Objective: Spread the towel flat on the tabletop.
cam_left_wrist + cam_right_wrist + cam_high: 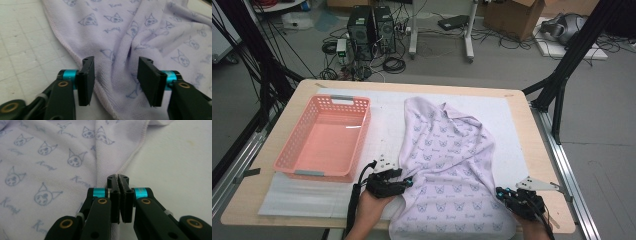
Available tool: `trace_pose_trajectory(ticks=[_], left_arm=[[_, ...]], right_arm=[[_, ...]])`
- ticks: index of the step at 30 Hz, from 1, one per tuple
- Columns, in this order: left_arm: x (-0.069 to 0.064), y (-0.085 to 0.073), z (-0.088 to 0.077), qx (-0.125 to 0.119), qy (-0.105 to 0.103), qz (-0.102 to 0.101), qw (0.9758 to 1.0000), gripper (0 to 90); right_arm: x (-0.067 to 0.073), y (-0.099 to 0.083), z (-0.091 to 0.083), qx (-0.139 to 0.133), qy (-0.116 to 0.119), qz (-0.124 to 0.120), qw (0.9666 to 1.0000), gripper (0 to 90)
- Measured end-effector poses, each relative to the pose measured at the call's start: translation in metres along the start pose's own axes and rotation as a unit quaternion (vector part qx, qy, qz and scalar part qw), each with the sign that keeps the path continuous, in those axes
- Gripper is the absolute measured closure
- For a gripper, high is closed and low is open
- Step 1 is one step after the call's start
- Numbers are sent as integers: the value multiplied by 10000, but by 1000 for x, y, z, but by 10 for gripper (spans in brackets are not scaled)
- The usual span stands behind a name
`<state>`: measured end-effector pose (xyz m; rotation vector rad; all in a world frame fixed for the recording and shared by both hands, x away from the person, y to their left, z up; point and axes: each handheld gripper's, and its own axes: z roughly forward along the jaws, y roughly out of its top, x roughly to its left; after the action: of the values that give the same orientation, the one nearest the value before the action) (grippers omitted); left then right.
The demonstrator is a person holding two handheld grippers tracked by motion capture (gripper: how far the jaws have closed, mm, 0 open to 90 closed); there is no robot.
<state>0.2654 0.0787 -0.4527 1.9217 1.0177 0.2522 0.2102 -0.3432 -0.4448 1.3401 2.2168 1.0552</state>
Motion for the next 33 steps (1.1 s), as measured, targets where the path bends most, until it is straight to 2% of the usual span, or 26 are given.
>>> trace_pose_trajectory(ticks=[1,2,4,10,11,14,15,17,18,19,20,21,24,26,27,28,30,31,32,33], left_arm=[[-4,0,0,107,87,146,9998,681],[-5,-1,0,134,113,190,9997,796],[-6,-3,-3,141,130,199,9996,847],[-6,-11,-17,18,169,209,9996,859],[-3,-14,-26,-90,202,170,9996,860],[0,-15,-35,-171,147,104,9997,860],[0,-14,-36,-175,121,88,9997,858],[0,-13,-34,-186,166,126,9996,817],[2,-11,-33,-198,148,-30,9997,659],[3,-10,-32,-233,61,-196,9995,548],[2,-10,-33,-303,21,-256,9992,509],[1,-11,-33,-332,2,-233,9992,480],[-2,-11,-30,-180,-2,-103,9998,429],[-3,-12,-23,35,41,-115,9999,401],[-3,-12,-23,35,41,-115,9999,399],[-7,-13,-17,95,150,56,9998,397],[-12,-13,-14,93,400,289,9987,475],[-12,-13,-14,91,553,386,9977,600],[-9,-11,-14,130,481,313,9983,756],[-5,-9,-13,158,426,163,9988,829]], right_arm=[[-1,-2,-3,40,-56,-9,10000,887],[-2,-4,-6,86,-59,6,9999,886],[-5,-8,-13,162,50,171,9997,886],[-4,-19,-27,262,297,177,9991,885],[-3,-19,-29,307,363,168,9987,886],[1,-21,-32,453,675,37,9967,886],[2,-22,-34,464,677,-13,9966,885],[2,-23,-36,418,692,-28,9967,871],[1,-23,-36,371,655,10,9972,833],[-1,-22,-37,251,608,44,9978,759],[-2,-21,-38,126,599,143,9980,713],[-3,-19,-38,-33,585,161,9982,674],[-2,-12,-35,-348,462,268,9980,572],[0,-6,-27,-363,234,245,9988,544],[1,-4,-22,-301,115,216,9992,533],[1,-2,-16,-264,32,231,9994,519],[2,3,-5,-176,-78,206,9996,522],[2,5,0,-137,-150,183,9996,533],[2,7,6,-80,-210,164,9996,559],[0,8,11,1,-260,161,9995,628]])
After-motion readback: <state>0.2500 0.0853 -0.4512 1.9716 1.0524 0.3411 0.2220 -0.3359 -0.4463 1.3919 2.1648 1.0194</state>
